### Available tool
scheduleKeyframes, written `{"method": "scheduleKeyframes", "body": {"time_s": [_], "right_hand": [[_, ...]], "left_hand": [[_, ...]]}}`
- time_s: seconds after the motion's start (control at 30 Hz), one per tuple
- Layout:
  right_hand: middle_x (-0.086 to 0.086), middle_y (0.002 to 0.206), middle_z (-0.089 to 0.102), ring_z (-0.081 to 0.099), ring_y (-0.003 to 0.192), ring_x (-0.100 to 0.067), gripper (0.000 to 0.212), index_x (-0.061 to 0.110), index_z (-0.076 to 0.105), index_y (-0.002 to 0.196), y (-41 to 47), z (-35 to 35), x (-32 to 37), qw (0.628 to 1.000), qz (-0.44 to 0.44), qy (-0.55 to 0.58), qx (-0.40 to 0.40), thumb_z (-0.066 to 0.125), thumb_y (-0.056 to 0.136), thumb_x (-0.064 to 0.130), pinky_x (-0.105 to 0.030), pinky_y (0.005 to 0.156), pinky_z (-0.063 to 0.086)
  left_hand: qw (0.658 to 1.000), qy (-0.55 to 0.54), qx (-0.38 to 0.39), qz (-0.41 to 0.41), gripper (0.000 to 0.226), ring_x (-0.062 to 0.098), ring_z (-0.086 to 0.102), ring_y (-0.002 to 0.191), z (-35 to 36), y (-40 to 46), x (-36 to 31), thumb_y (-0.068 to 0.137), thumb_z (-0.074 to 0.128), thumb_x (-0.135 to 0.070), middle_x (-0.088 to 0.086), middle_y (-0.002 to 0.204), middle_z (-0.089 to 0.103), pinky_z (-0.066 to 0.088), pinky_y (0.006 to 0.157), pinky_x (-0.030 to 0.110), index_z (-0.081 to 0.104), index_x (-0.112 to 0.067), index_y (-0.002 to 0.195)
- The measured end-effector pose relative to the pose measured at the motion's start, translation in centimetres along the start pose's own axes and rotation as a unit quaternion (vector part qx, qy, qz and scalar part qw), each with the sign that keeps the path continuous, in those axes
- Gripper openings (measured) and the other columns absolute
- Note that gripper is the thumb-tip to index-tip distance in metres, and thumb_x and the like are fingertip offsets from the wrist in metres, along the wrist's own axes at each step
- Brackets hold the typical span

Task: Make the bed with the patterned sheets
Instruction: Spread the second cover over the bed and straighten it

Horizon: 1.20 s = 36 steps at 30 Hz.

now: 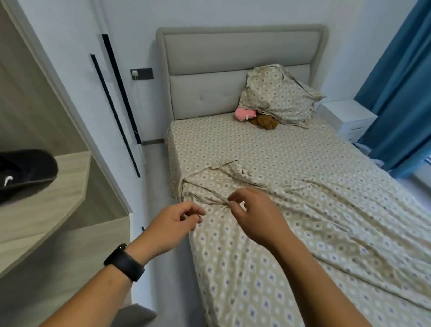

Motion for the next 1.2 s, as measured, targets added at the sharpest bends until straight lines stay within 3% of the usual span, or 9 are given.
{"method": "scheduleKeyframes", "body": {"time_s": [0.2, 0.5, 0.57, 0.63, 0.73, 0.9, 1.07, 1.13, 1.2], "right_hand": [[0.016, 0.116, 0.062, 0.057, 0.096, 0.001, 0.024, 0.032, 0.066, 0.12, 5.2, 0.1, -8.3, 0.989, 0.11, 0.094, 0.041, 0.052, 0.102, 0.039, -0.024, 0.081, 0.046], [0.019, 0.123, 0.059, 0.057, 0.107, -0.004, 0.028, 0.032, 0.064, 0.128, 17.6, 2.2, -16.2, 0.962, 0.229, 0.145, -0.019, 0.053, 0.103, 0.037, -0.027, 0.09, 0.047], [0.021, 0.122, 0.058, 0.055, 0.11, -0.001, 0.028, 0.033, 0.064, 0.128, 20.6, 3.4, -17.1, 0.963, 0.238, 0.127, -0.017, 0.053, 0.102, 0.037, -0.026, 0.094, 0.046], [0.025, 0.119, 0.056, 0.052, 0.111, 0.002, 0.026, 0.037, 0.063, 0.126, 25.8, 5.6, -19.6, 0.953, 0.27, 0.133, -0.027, 0.052, 0.102, 0.038, -0.025, 0.096, 0.046], [0.028, 0.116, 0.053, 0.049, 0.112, 0.003, 0.025, 0.041, 0.061, 0.125, 31.6, 8.7, -22.5, 0.946, 0.297, 0.131, -0.012, 0.05, 0.102, 0.04, -0.02, 0.093, 0.043], [0.031, 0.115, 0.052, 0.047, 0.113, 0.005, 0.023, 0.043, 0.061, 0.123, 36.6, 13.0, -27.2, 0.93, 0.346, 0.123, -0.008, 0.049, 0.103, 0.041, -0.018, 0.09, 0.043], [0.034, 0.113, 0.049, 0.044, 0.115, 0.005, 0.022, 0.046, 0.058, 0.12, 38.5, 18.8, -31.4, 0.921, 0.37, 0.102, 0.059, 0.046, 0.103, 0.043, -0.017, 0.088, 0.044], [0.034, 0.11, 0.049, 0.044, 0.111, 0.006, 0.021, 0.045, 0.059, 0.12, 38.4, 19.6, -32.4, 0.915, 0.385, 0.101, 0.066, 0.047, 0.102, 0.042, -0.015, 0.083, 0.042], [0.034, 0.11, 0.05, 0.044, 0.109, 0.007, 0.022, 0.044, 0.06, 0.12, 38.5, 20.3, -33.4, 0.913, 0.391, 0.097, 0.064, 0.048, 0.102, 0.041, -0.013, 0.081, 0.041]], "left_hand": [[0.994, 0.029, 0.098, -0.05, 0.015, 0.021, 0.071, 0.091, 3.8, 11.6, 2.1, 0.099, 0.059, -0.015, 0.002, 0.102, 0.072, 0.058, 0.088, 0.035, 0.071, -0.022, 0.105], [0.984, 0.011, 0.128, -0.122, 0.019, 0.018, 0.069, 0.085, 6.3, 37.6, 8.1, 0.1, 0.051, -0.018, 0.006, 0.112, 0.07, 0.055, 0.075, 0.036, 0.069, -0.02, 0.107], [0.974, 0.05, 0.156, -0.154, 0.028, 0.022, 0.065, 0.1, 7.3, 42.3, 11.5, 0.102, 0.048, -0.021, 0.007, 0.13, 0.061, 0.051, 0.079, 0.033, 0.064, -0.02, 0.125], [0.955, 0.102, 0.207, -0.188, 0.047, 0.027, 0.057, 0.115, 7.8, 50.1, 15.4, 0.101, 0.049, -0.027, 0.01, 0.157, 0.035, 0.049, 0.084, 0.027, 0.046, -0.023, 0.148], [0.928, 0.164, 0.249, -0.224, 0.079, 0.029, 0.055, 0.119, 8.2, 59.5, 20.1, 0.086, 0.057, -0.043, 0.009, 0.166, 0.009, 0.052, 0.095, 0.033, 0.029, -0.029, 0.158], [0.881, 0.335, 0.303, -0.14, 0.037, 0.033, 0.025, 0.147, 11.5, 71.2, 22.1, 0.102, 0.043, -0.037, 0.011, 0.163, 0.023, 0.022, 0.118, 0.041, 0.062, -0.03, 0.133], [0.864, 0.378, 0.322, -0.081, 0.04, 0.034, 0.004, 0.151, 16.6, 78.8, 25.1, 0.096, 0.049, -0.035, 0.001, 0.168, 0.008, 0.011, 0.121, 0.043, 0.06, -0.044, 0.134], [0.855, 0.397, 0.327, -0.062, 0.042, 0.034, 0.006, 0.15, 18.5, 81.2, 26.7, 0.09, 0.048, -0.045, -0.008, 0.168, 0.008, 0.014, 0.119, 0.05, 0.061, -0.051, 0.13], [0.844, 0.425, 0.319, -0.079, 0.063, 0.034, 0.012, 0.147, 20.3, 84.2, 30.8, 0.077, 0.036, -0.064, -0.009, 0.167, 0.012, 0.018, 0.113, 0.051, 0.053, -0.052, 0.136]]}}
Point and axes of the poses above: each hand's wrist, its own y-axis towards the middle knuckle, its own z-axis out of the palm, x = y × z, the point moved 10 cm from there along y, towards the middle knuckle
